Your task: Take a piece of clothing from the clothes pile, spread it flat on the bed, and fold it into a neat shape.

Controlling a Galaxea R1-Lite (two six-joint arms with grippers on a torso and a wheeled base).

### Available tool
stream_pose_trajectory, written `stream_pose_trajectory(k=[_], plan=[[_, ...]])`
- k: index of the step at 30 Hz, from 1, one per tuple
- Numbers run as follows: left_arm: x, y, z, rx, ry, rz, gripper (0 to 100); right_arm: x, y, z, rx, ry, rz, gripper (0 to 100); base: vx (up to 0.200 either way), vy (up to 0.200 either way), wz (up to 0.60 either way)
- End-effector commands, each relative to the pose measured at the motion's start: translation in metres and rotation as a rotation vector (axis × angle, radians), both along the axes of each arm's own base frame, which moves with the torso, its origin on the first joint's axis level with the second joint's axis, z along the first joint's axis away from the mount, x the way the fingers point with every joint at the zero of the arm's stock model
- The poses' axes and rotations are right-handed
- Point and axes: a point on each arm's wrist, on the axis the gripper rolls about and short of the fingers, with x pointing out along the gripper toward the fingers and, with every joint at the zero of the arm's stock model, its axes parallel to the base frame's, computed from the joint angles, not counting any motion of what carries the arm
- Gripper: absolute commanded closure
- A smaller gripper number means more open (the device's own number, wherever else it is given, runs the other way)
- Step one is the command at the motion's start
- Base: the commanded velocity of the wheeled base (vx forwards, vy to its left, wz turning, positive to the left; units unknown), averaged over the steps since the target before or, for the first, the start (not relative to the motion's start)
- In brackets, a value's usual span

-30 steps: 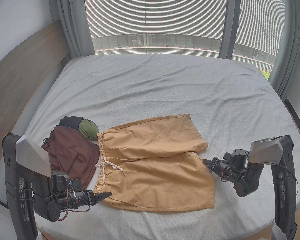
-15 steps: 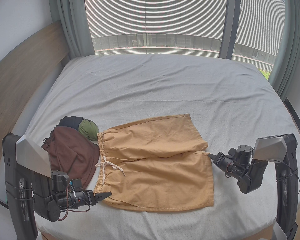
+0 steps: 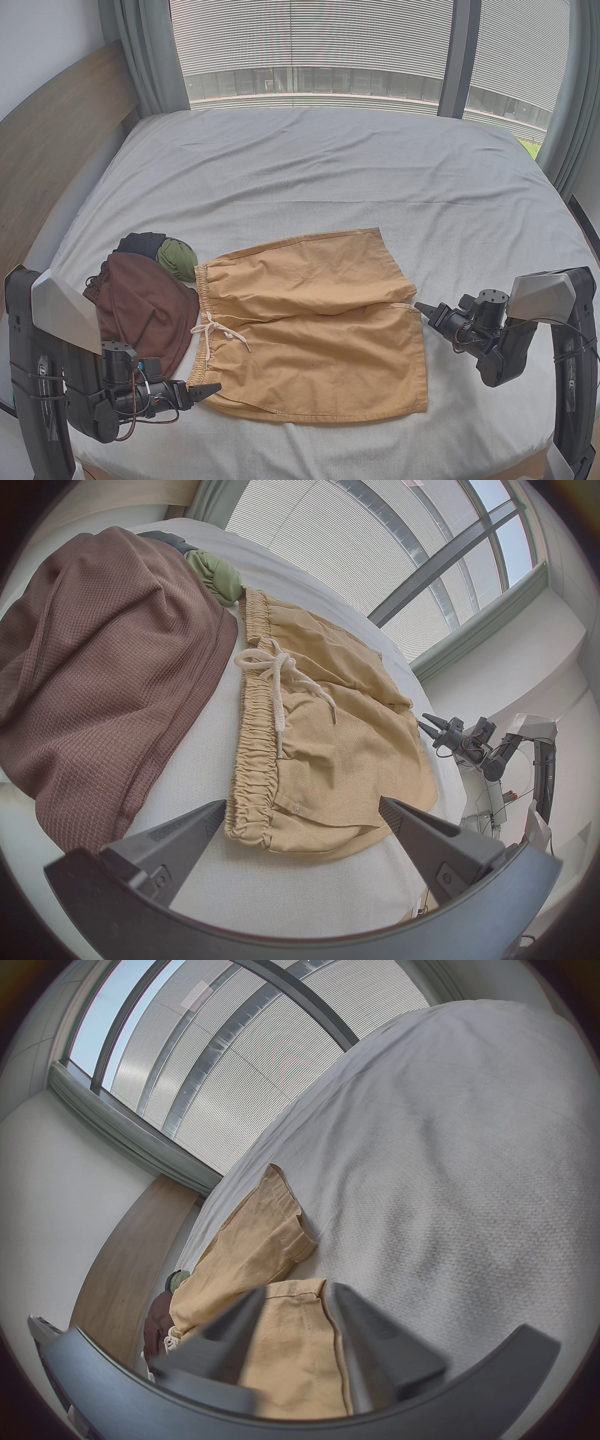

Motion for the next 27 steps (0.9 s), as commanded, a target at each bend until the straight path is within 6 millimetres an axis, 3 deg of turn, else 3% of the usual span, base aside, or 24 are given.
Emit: stream_pose_trajectory(k=[1,9,27], plan=[[-0.001,0.001,-0.001,0.0,0.008,0.004,0,-0.004,-0.005,0.009,-0.004,-0.018,-0.009,0,0.0,0.0,0.0],[0.0,0.005,-0.003,0.011,0.013,0.032,0,-0.022,-0.011,0.025,-0.068,-0.043,-0.003,0,0.0,0.0,0.0],[0.0,0.004,-0.005,0.008,0.02,0.032,0,-0.023,-0.011,0.02,-0.072,-0.029,-0.002,0,0.0,0.0,0.0]])
